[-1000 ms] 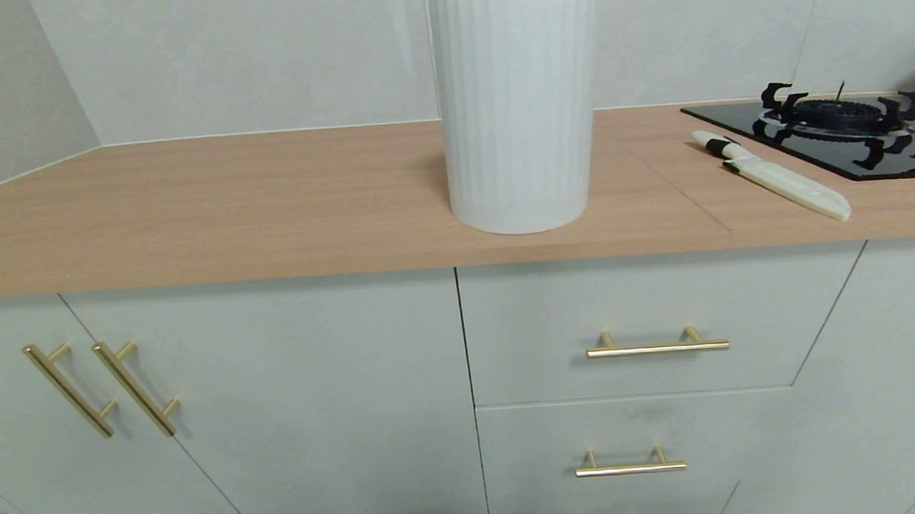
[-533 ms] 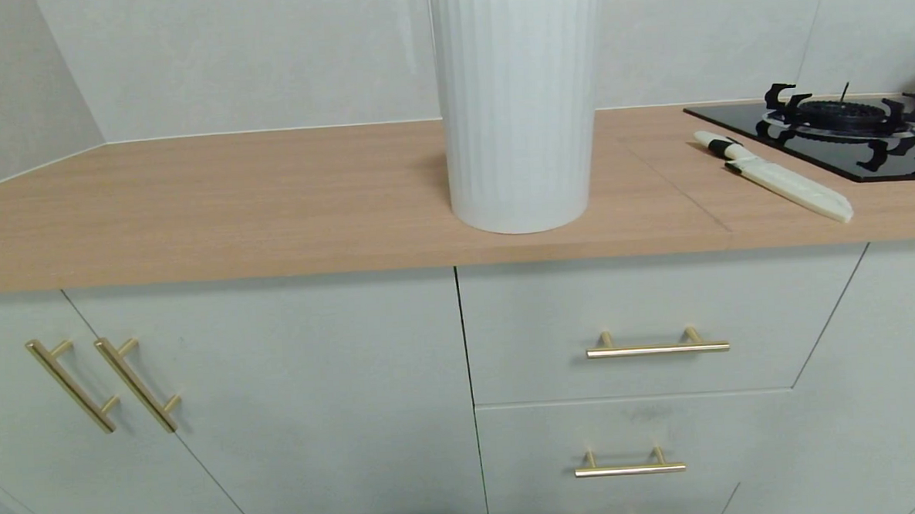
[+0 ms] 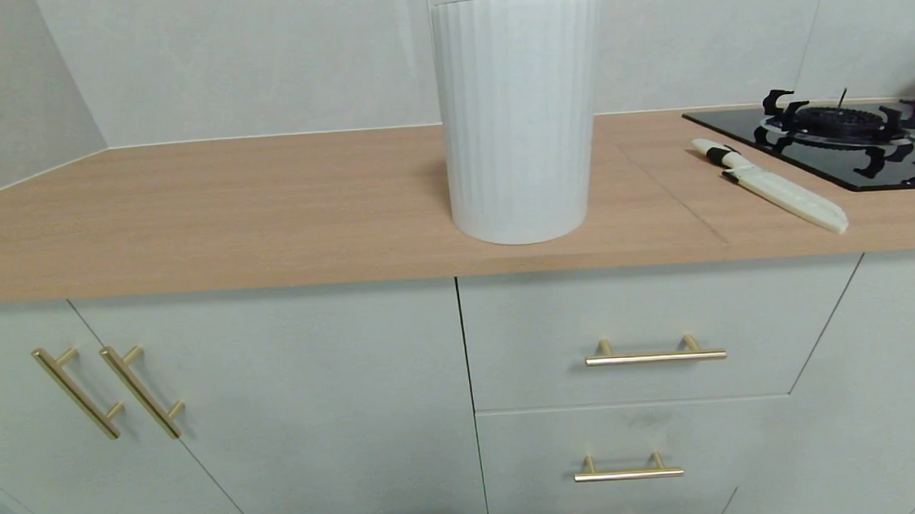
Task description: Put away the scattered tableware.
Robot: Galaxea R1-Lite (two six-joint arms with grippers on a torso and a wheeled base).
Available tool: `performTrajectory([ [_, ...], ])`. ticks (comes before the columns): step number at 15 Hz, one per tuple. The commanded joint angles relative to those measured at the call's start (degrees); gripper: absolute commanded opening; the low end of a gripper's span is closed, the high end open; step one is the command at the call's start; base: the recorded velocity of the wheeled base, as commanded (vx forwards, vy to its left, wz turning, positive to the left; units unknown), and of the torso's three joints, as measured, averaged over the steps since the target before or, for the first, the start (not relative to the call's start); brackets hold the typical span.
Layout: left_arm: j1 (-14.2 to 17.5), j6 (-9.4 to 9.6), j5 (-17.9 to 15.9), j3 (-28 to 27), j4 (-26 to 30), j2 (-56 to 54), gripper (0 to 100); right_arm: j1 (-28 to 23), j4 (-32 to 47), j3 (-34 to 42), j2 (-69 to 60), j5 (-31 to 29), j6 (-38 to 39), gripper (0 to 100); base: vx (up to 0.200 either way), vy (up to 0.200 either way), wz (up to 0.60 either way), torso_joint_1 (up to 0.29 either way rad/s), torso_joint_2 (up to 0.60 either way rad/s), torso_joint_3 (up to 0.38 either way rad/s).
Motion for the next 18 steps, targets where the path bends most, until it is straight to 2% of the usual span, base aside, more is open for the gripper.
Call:
performTrajectory([
  [1, 0.04, -0.02, 0.02, 0.12, 0.05, 0.00, 100, 0.00, -0.01, 0.00, 0.09, -0.02, -0.01, 100, 0.000, 0.000, 0.00, 0.022, -0.13, -0.315],
  [9, 0.04, -0.02, 0.02, 0.03, 0.05, 0.00, 100, 0.00, -0.01, 0.00, 0.09, -0.02, 0.08, 100, 0.000, 0.000, 0.00, 0.099, -0.46, -0.344],
  [18, 0.04, -0.02, 0.02, 0.03, 0.05, 0.00, 100, 0.00, -0.01, 0.00, 0.09, -0.02, 0.08, 100, 0.000, 0.000, 0.00, 0.170, -0.48, -0.315],
])
